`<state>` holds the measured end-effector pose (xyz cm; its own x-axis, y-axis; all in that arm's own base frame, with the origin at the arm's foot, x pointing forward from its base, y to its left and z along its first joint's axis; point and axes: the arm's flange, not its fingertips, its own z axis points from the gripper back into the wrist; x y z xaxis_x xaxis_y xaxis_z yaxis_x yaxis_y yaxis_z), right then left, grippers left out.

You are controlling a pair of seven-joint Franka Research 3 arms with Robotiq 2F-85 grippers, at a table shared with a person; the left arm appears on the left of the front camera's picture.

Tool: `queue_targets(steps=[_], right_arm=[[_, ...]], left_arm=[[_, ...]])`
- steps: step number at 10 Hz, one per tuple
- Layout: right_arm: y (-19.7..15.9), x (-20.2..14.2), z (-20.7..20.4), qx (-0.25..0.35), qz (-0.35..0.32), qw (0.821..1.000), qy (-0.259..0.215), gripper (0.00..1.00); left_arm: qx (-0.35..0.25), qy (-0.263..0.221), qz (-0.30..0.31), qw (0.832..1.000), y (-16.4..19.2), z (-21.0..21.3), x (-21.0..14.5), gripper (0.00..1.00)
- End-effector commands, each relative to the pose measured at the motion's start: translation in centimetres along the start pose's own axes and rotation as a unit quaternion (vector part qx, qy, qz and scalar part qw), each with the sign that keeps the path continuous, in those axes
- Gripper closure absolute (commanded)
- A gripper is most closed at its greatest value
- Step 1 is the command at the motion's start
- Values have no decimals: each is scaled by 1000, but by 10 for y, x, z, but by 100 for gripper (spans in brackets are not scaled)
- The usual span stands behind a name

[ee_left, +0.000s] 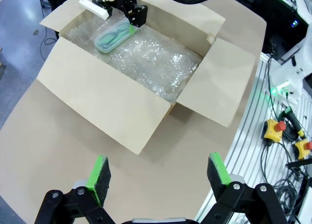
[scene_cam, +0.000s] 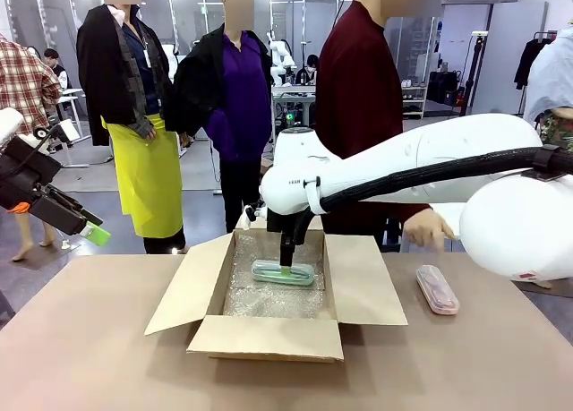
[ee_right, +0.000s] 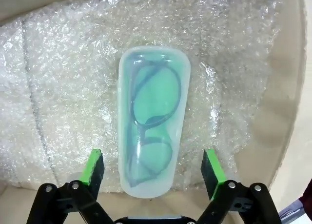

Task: Pack the glasses set securely to prepare it for shipping.
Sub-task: Place the Glasses case inside the Package Box, then put the Glasses case from the right side of the table into the Package Box.

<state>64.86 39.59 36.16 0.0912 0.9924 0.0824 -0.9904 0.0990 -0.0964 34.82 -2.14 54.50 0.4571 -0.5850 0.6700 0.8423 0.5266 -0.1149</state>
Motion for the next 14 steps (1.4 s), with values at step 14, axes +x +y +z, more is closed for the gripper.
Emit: queue_targets(steps=[14], right_arm=[[11,-13,25,1,-38,999,6,0]], left_arm=[[-11,-8,-9,1000,0,2,-1,0]])
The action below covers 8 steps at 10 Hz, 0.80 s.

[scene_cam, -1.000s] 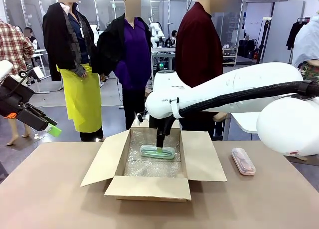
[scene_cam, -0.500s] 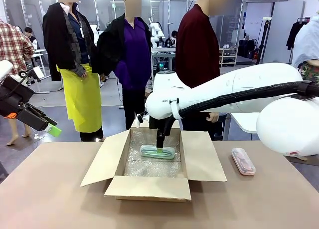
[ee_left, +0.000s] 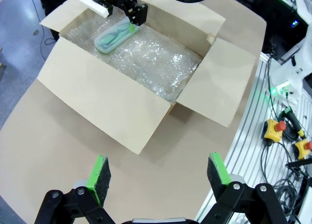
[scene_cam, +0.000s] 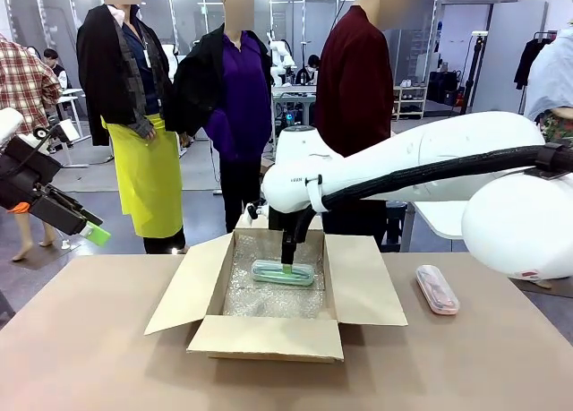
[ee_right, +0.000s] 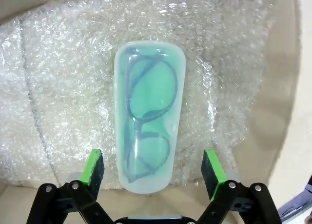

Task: Pack the glasses set securely to prepare it for shipping.
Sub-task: Put the Glasses case from the right side of the table into the Package Box.

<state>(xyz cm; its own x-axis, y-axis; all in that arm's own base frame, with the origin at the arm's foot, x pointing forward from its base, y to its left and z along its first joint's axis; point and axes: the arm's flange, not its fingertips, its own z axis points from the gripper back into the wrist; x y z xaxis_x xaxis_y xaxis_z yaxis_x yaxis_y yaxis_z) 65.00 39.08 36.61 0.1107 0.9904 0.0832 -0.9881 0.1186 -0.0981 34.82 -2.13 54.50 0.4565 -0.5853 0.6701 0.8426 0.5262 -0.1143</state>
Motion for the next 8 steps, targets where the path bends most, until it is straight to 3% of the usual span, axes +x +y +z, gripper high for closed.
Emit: queue_targets(steps=[1,2,4,6,8], right_arm=[[32,-23,48,3,-59,998,-12,0],[55,-34,70,-3,-83,995,-50,0],[81,-57,96,-24,-146,988,-44,0],[98,-101,108,-58,-241,967,-64,0],[111,-157,112,-105,-332,932,-97,0]], left_arm=[[-11,-8,-9,1000,0,2,-1,0],[-11,-8,-9,1000,0,2,-1,0],[-11,-8,-9,1000,0,2,-1,0],[-11,-8,-9,1000,0,2,-1,0],[-11,-8,-9,1000,0,2,-1,0]])
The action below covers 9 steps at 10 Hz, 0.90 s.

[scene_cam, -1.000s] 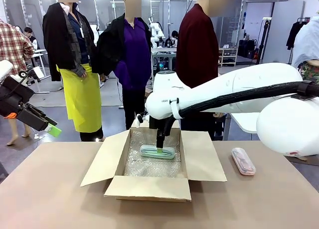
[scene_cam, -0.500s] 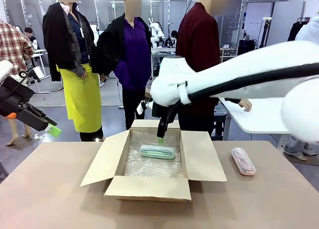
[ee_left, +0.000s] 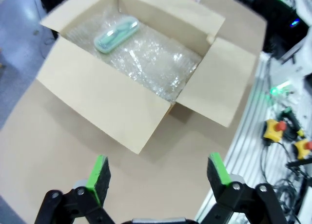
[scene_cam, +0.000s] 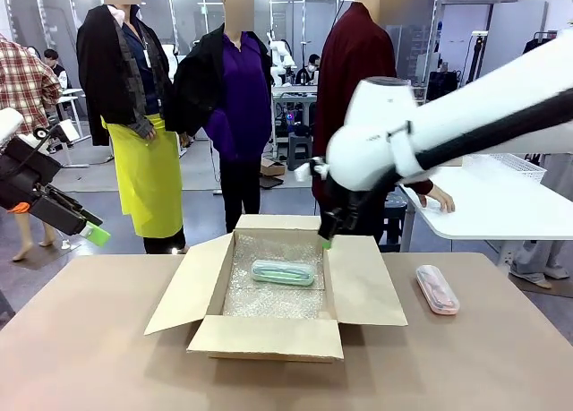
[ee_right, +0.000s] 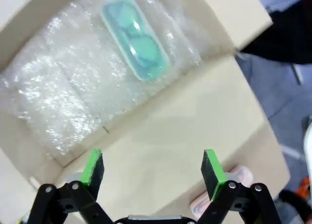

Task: Pack the glasses set securely to prepare it for shipping.
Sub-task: Put the Glasses case from the right side of the table into the Package Box.

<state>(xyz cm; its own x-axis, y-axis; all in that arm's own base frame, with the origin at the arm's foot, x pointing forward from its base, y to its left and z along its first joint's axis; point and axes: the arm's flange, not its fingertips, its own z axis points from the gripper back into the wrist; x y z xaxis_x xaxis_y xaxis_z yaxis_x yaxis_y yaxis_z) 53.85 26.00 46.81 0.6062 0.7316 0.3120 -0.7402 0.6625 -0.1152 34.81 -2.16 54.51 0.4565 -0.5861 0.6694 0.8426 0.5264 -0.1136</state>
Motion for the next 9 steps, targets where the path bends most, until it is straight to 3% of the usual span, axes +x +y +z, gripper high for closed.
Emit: queue_targets(steps=[1,5,7,9], right_arm=[[3,-55,-3,-45,-77,995,-43,0],[-37,-147,15,-14,-204,974,-99,0],[-63,-181,19,11,-273,957,-93,0],[-86,-193,12,19,-334,939,-78,0]], left_arm=[[-11,-8,-9,1000,0,2,-2,0],[-11,-8,-9,1000,0,2,-2,0],[-11,-8,-9,1000,0,2,-2,0],[-11,-8,-9,1000,0,2,-2,0]])
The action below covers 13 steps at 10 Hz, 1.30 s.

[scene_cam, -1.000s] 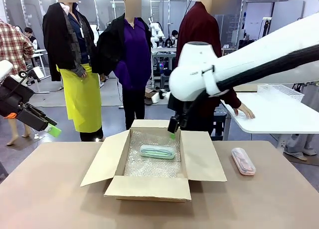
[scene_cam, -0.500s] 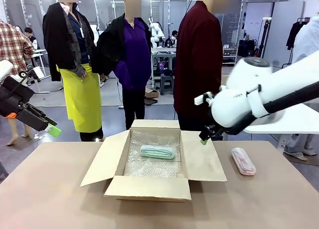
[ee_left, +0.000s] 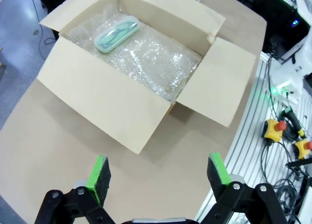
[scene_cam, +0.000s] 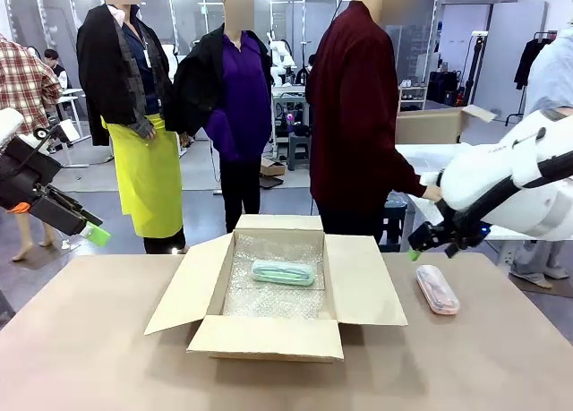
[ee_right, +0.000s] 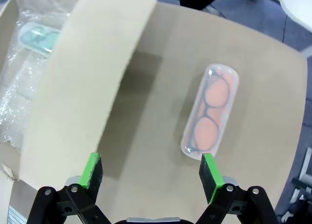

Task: Pack the glasses set securely to prepare it for shipping.
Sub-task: Put the Glasses case from the right side of the table into the Package Box.

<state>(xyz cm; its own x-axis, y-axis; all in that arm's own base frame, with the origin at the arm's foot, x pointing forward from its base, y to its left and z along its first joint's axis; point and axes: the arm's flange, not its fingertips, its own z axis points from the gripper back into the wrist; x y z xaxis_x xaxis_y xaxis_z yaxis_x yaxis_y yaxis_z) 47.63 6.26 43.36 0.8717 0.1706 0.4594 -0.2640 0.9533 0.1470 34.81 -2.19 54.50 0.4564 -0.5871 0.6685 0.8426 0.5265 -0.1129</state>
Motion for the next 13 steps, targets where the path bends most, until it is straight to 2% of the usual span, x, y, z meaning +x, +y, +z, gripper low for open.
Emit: queue_targets(steps=[1,7,13], right_arm=[[-16,7,-15,13,-56,998,11,0],[-49,44,-62,-21,-99,988,114,0],[-62,64,-105,-51,-77,980,175,0]], left_arm=[[-11,-9,-9,1000,0,2,-2,0],[-11,-9,-9,1000,0,2,-2,0],[-11,-9,-9,1000,0,2,-2,0]])
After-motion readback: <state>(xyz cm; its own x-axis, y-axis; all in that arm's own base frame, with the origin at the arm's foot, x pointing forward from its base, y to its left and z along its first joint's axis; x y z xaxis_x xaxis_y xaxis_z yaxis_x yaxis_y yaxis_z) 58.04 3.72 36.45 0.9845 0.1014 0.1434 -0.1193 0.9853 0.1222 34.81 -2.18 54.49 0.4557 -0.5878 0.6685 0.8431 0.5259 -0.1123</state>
